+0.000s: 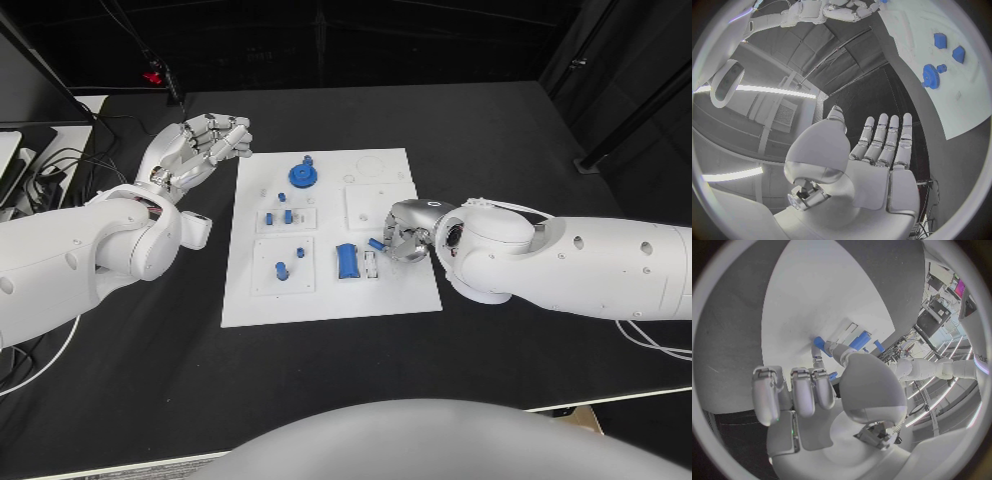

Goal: Assemble the parts on the task board

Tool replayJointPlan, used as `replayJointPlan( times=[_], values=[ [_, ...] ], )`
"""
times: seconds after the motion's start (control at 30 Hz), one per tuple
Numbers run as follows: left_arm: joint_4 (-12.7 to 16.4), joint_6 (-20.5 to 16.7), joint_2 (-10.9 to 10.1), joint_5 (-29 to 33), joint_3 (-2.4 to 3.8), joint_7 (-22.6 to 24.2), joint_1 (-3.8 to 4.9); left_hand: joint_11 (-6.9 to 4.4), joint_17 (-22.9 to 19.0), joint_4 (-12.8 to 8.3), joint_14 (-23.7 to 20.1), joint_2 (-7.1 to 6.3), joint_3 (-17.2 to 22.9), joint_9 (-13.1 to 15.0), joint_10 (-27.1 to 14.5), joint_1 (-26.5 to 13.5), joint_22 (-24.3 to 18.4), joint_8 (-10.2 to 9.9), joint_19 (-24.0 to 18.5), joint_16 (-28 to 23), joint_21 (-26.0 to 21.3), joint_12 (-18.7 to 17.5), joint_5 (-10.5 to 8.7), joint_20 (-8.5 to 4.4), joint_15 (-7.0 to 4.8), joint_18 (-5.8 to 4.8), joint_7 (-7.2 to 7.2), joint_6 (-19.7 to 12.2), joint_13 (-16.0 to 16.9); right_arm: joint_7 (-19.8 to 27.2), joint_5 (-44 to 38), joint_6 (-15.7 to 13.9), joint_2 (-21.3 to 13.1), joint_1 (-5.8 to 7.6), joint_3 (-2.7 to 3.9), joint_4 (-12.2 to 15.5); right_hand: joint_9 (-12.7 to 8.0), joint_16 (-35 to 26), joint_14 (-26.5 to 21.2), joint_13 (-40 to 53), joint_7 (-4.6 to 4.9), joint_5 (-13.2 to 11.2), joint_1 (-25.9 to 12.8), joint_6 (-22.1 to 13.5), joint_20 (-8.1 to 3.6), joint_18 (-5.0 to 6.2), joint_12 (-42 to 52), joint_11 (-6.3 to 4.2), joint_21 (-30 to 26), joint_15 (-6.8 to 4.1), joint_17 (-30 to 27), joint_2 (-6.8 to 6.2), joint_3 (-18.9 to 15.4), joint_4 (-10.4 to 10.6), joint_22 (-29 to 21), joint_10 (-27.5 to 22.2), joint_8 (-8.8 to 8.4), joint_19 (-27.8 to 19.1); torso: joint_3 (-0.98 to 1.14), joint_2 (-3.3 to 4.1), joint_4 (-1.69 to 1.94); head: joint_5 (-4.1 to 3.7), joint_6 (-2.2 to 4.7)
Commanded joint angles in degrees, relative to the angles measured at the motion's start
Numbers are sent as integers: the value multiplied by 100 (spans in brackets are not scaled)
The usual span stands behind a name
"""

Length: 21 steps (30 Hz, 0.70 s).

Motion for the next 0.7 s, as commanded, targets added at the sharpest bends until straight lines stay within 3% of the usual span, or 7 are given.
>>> replayJointPlan(
  times=[0.03,0.33,0.7],
  values=[
    [8,45,-2,16,6,33,8,17,-5,-9,0,73,-34,-10,-32,-3,-5,36,0,22,23,30,36,-13,6,-29,764,-34,-7,-20,135,-39,-11,-32,-34,-38,2,14,616,1506,-4,-20,-70,58,37,-42,14,24,19,29,1509,-1,-51,-2,1509,586,-38,605,-4,0,3,2,0],
    [11,44,-10,16,6,30,8,17,-5,-9,0,73,-34,-10,-32,-3,-5,36,0,22,23,30,36,-13,6,-29,764,-34,-7,88,452,-233,-78,-32,-34,-18,-4,14,616,1506,-21,-8,-68,165,31,-42,14,6,19,18,1509,-48,-148,-30,1509,586,-82,605,-4,-2,-2,12,0],
    [-8,48,-2,16,6,24,8,17,-5,-9,0,73,-34,-10,-32,-3,-5,36,0,22,23,30,36,-13,6,-29,764,-34,-7,327,1579,-416,-411,-26,-28,268,-8,14,616,1506,-28,-4,-74,192,27,-42,14,2,19,14,1509,-28,-177,-17,1509,586,-103,605,-5,-3,8,-9,0]
  ],
)
